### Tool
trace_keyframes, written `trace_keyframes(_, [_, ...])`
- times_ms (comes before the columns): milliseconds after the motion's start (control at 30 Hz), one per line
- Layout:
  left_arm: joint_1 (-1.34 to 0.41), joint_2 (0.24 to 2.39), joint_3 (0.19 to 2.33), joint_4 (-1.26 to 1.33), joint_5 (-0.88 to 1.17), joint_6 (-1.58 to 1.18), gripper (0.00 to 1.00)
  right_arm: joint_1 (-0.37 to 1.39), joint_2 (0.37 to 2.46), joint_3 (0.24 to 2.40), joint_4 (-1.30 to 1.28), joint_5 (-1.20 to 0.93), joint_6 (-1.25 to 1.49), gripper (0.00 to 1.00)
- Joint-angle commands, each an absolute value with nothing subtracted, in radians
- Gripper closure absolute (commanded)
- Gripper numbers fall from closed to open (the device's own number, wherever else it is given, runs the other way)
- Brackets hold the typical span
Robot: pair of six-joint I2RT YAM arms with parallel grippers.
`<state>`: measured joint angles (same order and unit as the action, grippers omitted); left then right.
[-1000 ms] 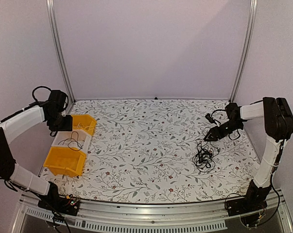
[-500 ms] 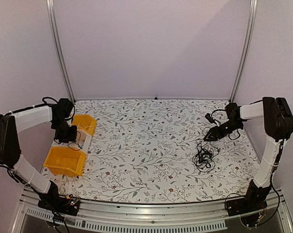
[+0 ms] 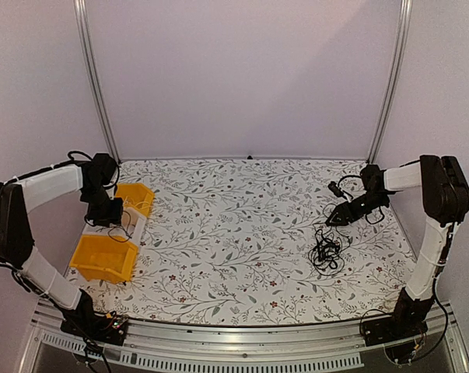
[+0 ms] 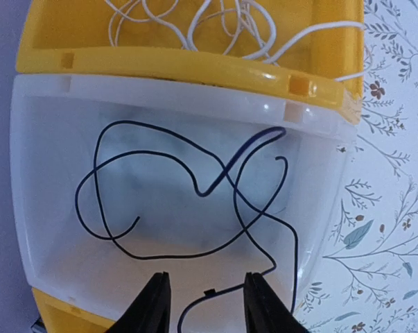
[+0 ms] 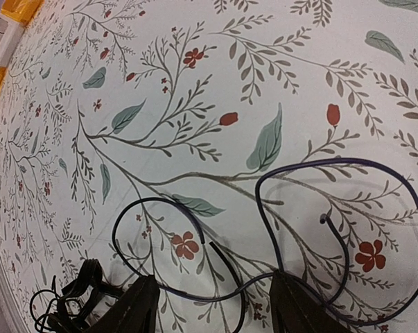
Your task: Untangle the cables
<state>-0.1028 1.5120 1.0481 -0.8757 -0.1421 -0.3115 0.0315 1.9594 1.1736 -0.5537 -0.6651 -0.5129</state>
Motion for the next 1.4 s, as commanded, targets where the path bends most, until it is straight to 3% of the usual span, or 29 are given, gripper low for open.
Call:
trace_keyframes(0, [-0.109, 1.509, 1.083, -0.947, -0.177, -0.318, 0.61, 0.031, 2.009, 1.174, -0.602, -0.638, -0.512, 0.41])
trace_keyframes(167, [-0.108, 1.527, 1.064, -0.945, -0.138, -0.312, 0.68, 0.030, 2.012, 1.174, -0.603, -0.640, -0.511, 0.41])
trace_keyframes(500, [-0.109, 1.553, 1.067, -0.925, -0.100, -0.292, 1.00, 0.031, 2.011, 1.175, -0.606, -0.641, -0.515, 0.40])
trace_keyframes(633, [-0.109, 1.543, 1.094, -0.936, -0.154, -0.283, 1.00, 0.031, 2.010, 1.176, -0.608, -0.641, -0.515, 0.40])
trace_keyframes(1033, [-0.108, 1.610, 1.070, -0.800, -0.581, -0.263, 1.00, 0.031, 2.008, 1.175, -0.610, -0.643, -0.515, 0.39])
trace_keyframes(1367, [-0.118, 1.625, 1.047, -0.790, -0.593, -0.287, 1.00, 0.031, 1.947, 1.175, -0.603, -0.677, -0.509, 0.39])
